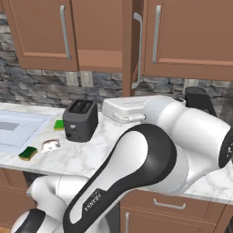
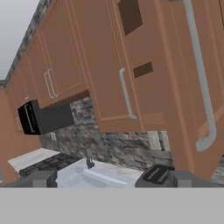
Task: Open the cabinet. Pick the sponge and place it next to the sink. Then close the cabinet.
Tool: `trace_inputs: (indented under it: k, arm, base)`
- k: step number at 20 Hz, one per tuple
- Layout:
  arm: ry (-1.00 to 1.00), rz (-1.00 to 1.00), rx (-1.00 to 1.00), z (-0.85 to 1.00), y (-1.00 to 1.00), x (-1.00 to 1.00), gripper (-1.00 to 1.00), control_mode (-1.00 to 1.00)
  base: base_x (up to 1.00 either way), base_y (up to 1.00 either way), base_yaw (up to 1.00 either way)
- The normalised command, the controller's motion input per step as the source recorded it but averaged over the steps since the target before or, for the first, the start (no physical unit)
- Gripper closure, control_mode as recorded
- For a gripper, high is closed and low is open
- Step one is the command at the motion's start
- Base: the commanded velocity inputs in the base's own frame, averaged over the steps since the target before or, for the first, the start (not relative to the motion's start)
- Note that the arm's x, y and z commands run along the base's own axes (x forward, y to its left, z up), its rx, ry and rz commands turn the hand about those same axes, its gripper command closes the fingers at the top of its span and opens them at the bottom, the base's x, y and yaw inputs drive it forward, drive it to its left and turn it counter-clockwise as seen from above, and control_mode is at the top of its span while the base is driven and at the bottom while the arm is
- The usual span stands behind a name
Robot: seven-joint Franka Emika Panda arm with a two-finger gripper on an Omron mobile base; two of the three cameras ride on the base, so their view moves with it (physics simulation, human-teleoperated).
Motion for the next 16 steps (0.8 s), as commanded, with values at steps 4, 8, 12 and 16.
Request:
trace_inputs:
  k: [4,8,12,16]
  arm:
    - [0.00,0.02,0.00,-0.12,0.00,0.29,-1.00,-1.00]
    - [0.00,0.02,0.00,-0.11,0.00,0.33,-1.00,-1.00]
    - [0.00,0.02,0.00,-0.13,-0.07,0.20,-1.00,-1.00]
    - [0.00,0.01,0.00,-0.11,-0.02,0.15,-1.00,-1.00]
  base:
    - [0.00,0.00,0.00]
    - [0.00,0.00,0.00]
    - [0.00,0.00,0.00]
    - [0.00,0.00,0.00]
